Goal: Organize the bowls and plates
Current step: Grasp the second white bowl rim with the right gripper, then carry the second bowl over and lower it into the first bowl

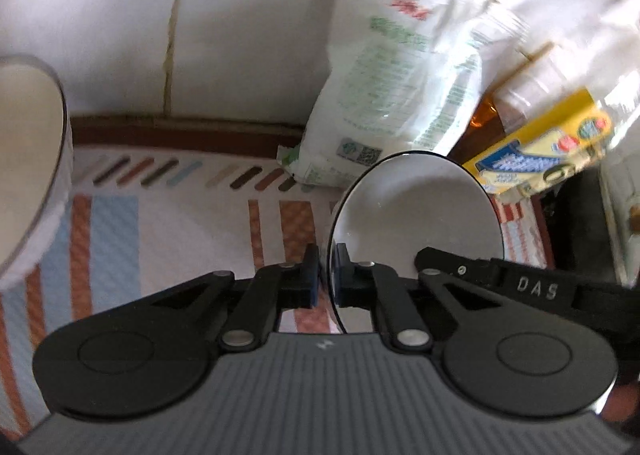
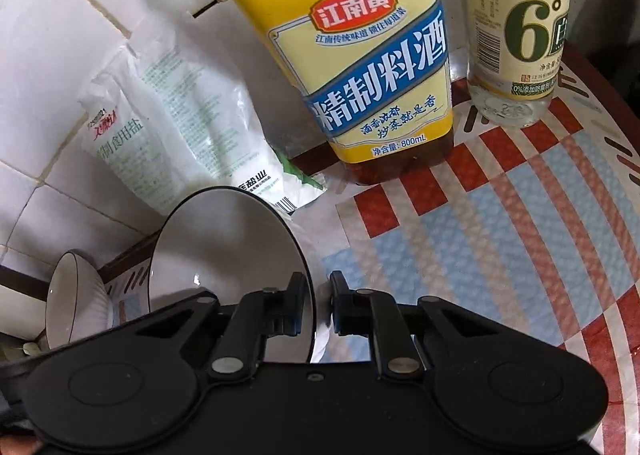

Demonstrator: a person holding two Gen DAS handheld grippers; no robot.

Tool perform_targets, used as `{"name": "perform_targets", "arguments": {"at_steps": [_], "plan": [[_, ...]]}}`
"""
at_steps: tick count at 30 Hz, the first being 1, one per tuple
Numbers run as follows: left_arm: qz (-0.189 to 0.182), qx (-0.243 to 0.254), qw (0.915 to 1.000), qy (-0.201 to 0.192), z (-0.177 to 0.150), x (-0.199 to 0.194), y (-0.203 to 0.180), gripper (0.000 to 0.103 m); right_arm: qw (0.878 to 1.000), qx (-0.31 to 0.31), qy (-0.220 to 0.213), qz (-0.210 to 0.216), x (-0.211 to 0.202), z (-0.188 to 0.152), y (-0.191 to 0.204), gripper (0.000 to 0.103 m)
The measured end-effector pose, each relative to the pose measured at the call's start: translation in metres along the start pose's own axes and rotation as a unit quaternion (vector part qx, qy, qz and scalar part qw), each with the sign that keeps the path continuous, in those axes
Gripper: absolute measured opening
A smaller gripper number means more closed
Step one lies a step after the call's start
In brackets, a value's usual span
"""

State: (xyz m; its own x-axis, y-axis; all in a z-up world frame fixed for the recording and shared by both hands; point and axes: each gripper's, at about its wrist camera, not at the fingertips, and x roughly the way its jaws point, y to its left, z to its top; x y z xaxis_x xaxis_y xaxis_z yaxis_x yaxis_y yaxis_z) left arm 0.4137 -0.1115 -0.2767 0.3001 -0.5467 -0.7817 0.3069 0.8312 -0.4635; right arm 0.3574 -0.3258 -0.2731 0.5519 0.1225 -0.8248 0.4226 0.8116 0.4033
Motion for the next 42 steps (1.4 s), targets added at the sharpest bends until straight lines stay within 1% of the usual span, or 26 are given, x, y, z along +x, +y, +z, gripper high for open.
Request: {"name": "perform_targets", "arguments": {"at_steps": [2, 4, 6, 8, 10, 14, 18, 20, 25, 30, 33, 39, 42], "plan": [[0.003, -0.005, 1.0000, 0.003, 0.001, 0.000, -0.001, 0.006, 1.000, -0.007, -0.001, -0.001, 0.000, 0.001, 0.002, 0.017], [0.009, 0.002, 0.9999, 0.007, 0.001, -0.001, -0.003, 0.007, 0.999, -0.035, -0.006, -0.003, -0.001, 0.001, 0.008, 0.016], [0.001, 0.001, 1.0000, 0.006, 0.000, -0.004, -0.003, 0.007, 0.998, -0.057, -0.004, -0.005, -0.008, -0.004, 0.011, 0.015], [-0.006, 0.003, 1.0000, 0.002, -0.002, -0.012, -0.002, 0.006, 0.998, -0.061, -0.004, 0.001, -0.013, -0.007, 0.013, 0.015], [-0.003, 0.014, 0.9999, 0.000, -0.007, -0.021, -0.005, 0.006, 0.998, -0.054, -0.001, 0.006, -0.018, -0.009, 0.012, 0.015], [0.005, 0.031, 0.9995, -0.012, -0.018, -0.038, -0.011, 0.007, 0.997, -0.076, -0.004, 0.003, -0.031, -0.017, 0.018, 0.015], [0.004, 0.044, 0.9987, -0.023, -0.027, -0.058, -0.020, 0.006, 0.997, -0.070, -0.015, 0.019, -0.051, -0.028, 0.015, 0.015], [0.003, 0.047, 0.9985, -0.030, -0.032, -0.067, -0.024, 0.006, 0.996, -0.074, -0.034, 0.026, -0.064, -0.034, 0.018, 0.015], [-0.002, 0.047, 0.9980, -0.042, -0.046, -0.087, -0.031, 0.006, 0.995, -0.080, -0.048, 0.033, -0.087, -0.045, 0.023, 0.015], [-0.004, 0.060, 0.9968, -0.052, -0.061, -0.110, -0.036, 0.006, 0.995, -0.074, -0.056, 0.043, -0.107, -0.058, 0.023, 0.015], [-0.001, 0.069, 0.9960, -0.057, -0.069, -0.125, -0.043, 0.006, 0.993, -0.075, -0.073, 0.045, -0.122, -0.069, 0.024, 0.015], [0.006, 0.079, 0.9950, -0.060, -0.086, -0.146, -0.050, 0.006, 0.993, -0.065, -0.076, 0.061, -0.142, -0.084, 0.020, 0.015], [0.008, 0.083, 0.9948, -0.059, -0.094, -0.155, -0.053, 0.006, 0.993, -0.068, -0.075, 0.062, -0.150, -0.092, 0.020, 0.015]]}}
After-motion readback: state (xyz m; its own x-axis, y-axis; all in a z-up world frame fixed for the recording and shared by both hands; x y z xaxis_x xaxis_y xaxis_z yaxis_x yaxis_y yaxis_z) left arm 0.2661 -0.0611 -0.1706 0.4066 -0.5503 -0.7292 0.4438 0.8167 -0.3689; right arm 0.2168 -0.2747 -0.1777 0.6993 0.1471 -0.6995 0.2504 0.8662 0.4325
